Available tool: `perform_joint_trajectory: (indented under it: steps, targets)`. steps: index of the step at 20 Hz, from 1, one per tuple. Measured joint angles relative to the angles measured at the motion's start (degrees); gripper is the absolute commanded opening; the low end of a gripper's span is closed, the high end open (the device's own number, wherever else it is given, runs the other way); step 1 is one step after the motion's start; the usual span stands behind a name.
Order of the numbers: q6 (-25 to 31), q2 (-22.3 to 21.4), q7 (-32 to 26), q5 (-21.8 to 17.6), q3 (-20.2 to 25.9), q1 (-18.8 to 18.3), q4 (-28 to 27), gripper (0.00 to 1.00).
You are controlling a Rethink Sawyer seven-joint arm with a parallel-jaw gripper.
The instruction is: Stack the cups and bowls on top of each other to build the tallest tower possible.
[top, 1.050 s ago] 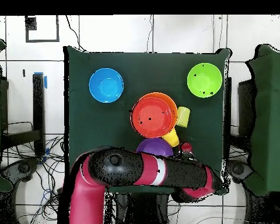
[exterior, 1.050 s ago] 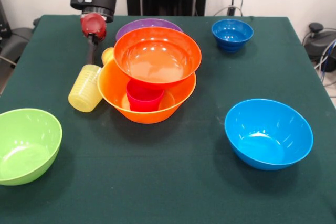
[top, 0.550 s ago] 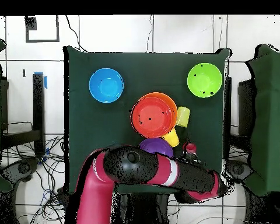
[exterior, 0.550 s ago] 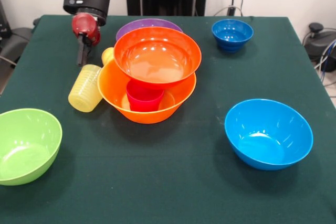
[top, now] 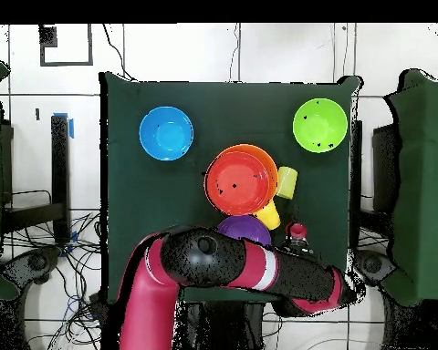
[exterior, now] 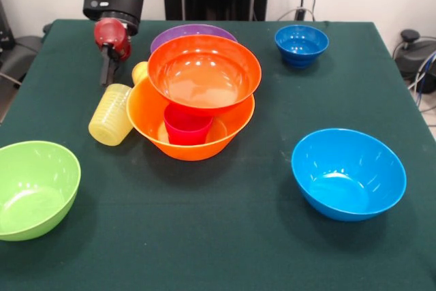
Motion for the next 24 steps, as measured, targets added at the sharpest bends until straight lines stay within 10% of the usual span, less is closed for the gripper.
perform_joint_trajectory:
  steps: [24]
  targets:
    - [5.15, -5.60, 17.84, -11.13, 3.33, 0.53, -0.03, 1.00]
